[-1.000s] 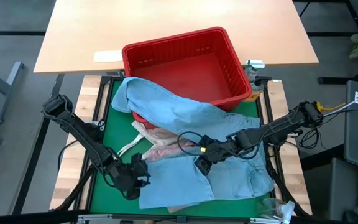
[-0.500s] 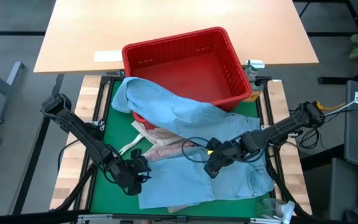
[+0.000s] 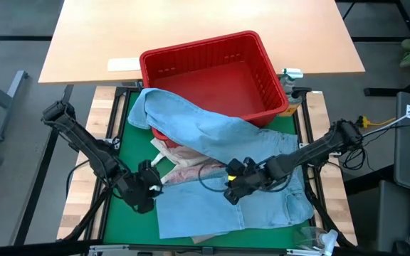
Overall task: Fold laundry
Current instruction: Fold the blue jeans
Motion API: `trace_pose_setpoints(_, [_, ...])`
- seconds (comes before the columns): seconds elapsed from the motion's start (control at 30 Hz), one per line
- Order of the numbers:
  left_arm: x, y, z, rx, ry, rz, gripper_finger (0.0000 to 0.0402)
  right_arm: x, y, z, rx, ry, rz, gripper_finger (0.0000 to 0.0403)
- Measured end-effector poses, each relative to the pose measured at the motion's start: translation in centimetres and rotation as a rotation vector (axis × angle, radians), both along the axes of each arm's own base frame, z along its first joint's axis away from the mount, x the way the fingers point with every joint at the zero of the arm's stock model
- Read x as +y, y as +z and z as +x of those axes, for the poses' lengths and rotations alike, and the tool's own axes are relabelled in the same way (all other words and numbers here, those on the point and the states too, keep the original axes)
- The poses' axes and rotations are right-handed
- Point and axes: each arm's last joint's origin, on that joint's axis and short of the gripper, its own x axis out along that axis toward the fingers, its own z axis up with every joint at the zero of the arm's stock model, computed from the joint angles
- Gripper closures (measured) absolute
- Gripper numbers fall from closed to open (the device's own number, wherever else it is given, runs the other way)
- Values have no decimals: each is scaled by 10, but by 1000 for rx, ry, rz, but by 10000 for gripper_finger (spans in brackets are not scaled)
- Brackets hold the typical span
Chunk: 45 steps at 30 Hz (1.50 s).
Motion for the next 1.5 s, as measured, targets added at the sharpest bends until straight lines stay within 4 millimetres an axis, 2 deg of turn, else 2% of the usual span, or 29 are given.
trace_pose_setpoints(0.13, [1, -23, 1, 38, 23, 79, 269, 5, -28, 8, 89, 23, -1, 260])
trace_pose_setpoints(0.3, [8, -54, 1, 114, 85, 131, 269, 8, -49, 9, 194, 42, 15, 260])
trace_pose_setpoints(0.47, [14, -78, 1, 136, 122, 134, 269, 9, -57, 9, 244, 49, 16, 260])
trace_pose_setpoints(0.6, [14, -82, 0, 161, 118, 135, 269, 8, -54, 7, 253, 50, 19, 260])
trace_pose_setpoints(0.7, [14, -79, -1, 201, 95, 102, 269, 5, -43, 1, 258, 50, 18, 260])
trace_pose_setpoints(0.77, [11, -70, -1, 225, 75, 61, 269, 4, -30, -1, 258, 48, 16, 260])
trace_pose_setpoints(0.9, [6, -45, 2, 266, 41, 0, 269, 3, 0, -2, 229, 41, -5, 260])
trace_pose_setpoints(1.07, [-11, -8, 6, 252, -68, -114, 269, 19, 25, -3, 160, 115, 9, 260])
trace_pose_setpoints(1.17, [-26, 7, 9, 135, -105, -162, 269, 38, 29, -5, 77, 186, 36, 260])
trace_pose_setpoints(1.3, [-46, 15, 10, -66, -112, -194, 269, 64, 27, -8, -1, 244, 43, 260])
trace_pose_setpoints(1.5, [-76, -7, 6, -99, -165, -174, 269, 94, 13, -17, -34, 279, -35, 260])
